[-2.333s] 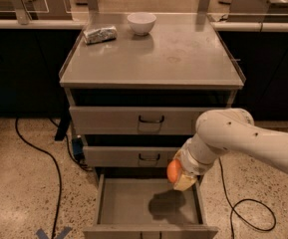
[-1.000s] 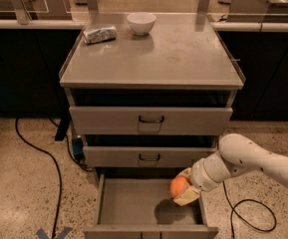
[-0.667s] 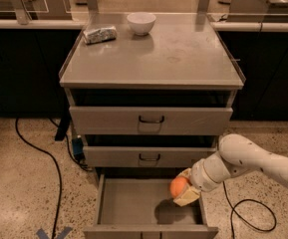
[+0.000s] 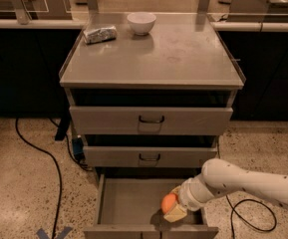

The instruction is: Place orange into bottom drawer

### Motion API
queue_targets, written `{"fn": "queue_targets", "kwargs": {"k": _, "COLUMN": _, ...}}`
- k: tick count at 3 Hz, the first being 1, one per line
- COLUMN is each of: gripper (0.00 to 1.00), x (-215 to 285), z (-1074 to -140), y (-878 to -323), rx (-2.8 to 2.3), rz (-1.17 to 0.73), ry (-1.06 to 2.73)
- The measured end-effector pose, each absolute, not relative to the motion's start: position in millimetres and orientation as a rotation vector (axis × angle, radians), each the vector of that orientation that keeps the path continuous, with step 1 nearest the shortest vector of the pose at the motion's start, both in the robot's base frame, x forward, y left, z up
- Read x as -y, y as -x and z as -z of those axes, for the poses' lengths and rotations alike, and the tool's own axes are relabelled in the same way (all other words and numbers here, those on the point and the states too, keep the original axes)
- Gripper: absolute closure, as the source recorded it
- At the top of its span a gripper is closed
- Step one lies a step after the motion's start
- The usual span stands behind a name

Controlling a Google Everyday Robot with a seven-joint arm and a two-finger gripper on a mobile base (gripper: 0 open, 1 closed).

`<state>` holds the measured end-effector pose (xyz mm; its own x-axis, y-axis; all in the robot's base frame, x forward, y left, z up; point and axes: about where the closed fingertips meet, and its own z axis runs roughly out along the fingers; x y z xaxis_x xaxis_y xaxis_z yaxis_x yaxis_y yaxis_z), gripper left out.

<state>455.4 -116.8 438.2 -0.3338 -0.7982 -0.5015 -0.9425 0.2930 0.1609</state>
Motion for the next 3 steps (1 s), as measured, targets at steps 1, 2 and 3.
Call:
{"fn": "queue_targets", "kwargs": {"k": 1, "gripper": 1.00, "x": 93, "z": -384, "y": -455, "rx": -2.340, "rz": -0.579, "ry": 1.513}}
{"fn": "queue_targets", "kwargs": {"k": 2, "gripper": 1.00, "x": 72, "z": -334, "y": -468, "rx": -2.407, "rz": -0.594, "ry": 1.369}}
{"fn": "queue_targets", "kwargs": {"k": 3, "gripper": 1.00, "x": 72, "z": -334, "y": -469, "rx": -2.407, "rz": -0.594, "ry": 1.369}}
